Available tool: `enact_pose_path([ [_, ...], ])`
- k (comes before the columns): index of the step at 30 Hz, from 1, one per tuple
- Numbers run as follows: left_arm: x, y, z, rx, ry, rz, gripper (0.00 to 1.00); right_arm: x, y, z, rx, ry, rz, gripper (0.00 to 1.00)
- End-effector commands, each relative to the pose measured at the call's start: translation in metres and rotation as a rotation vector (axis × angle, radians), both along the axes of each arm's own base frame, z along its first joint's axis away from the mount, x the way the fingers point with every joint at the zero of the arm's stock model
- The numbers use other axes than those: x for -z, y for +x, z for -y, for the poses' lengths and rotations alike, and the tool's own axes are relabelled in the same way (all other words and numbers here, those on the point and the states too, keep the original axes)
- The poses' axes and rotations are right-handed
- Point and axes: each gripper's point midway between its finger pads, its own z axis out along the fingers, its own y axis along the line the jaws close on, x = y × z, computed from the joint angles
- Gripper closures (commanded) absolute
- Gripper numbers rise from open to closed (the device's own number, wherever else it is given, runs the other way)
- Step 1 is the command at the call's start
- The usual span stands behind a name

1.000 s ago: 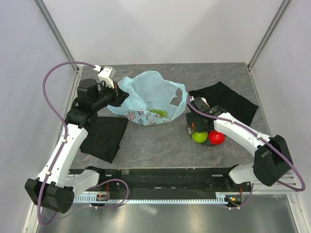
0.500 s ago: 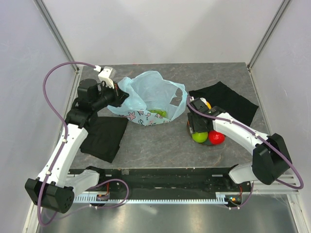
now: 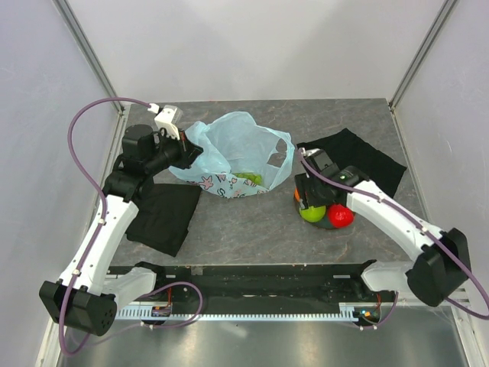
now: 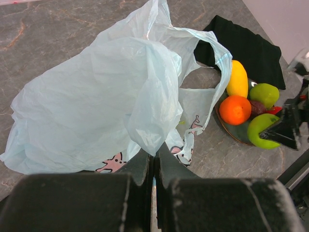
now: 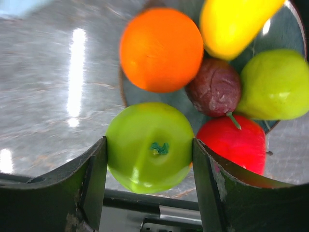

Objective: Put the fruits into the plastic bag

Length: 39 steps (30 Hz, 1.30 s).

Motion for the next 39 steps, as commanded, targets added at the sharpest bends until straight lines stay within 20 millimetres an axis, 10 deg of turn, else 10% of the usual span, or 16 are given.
enact_pose_path([
  [1, -0.006, 0.001, 0.0, 0.013, 0.01, 0.039, 0.98, -0.052, 0.004, -0.021, -0.14, 0.117, 0.11, 1.0],
  [16, -0.006, -0.001, 0.007, 0.051, -0.01, 0.03, 0.98, -0.19, 0.044, -0.132, -0.394, 0.785, 0.613, 1.0],
  [28, -0.006, -0.004, 0.013, 0.081, -0.038, 0.023, 0.98, -0.157, 0.14, -0.177, -0.276, 0.663, 0.579, 1.0],
  [39, -0.006, -0.005, 0.016, 0.095, -0.045, 0.024, 0.98, -0.103, 0.135, -0.266, -0.38, 0.617, 0.471, 1.0],
])
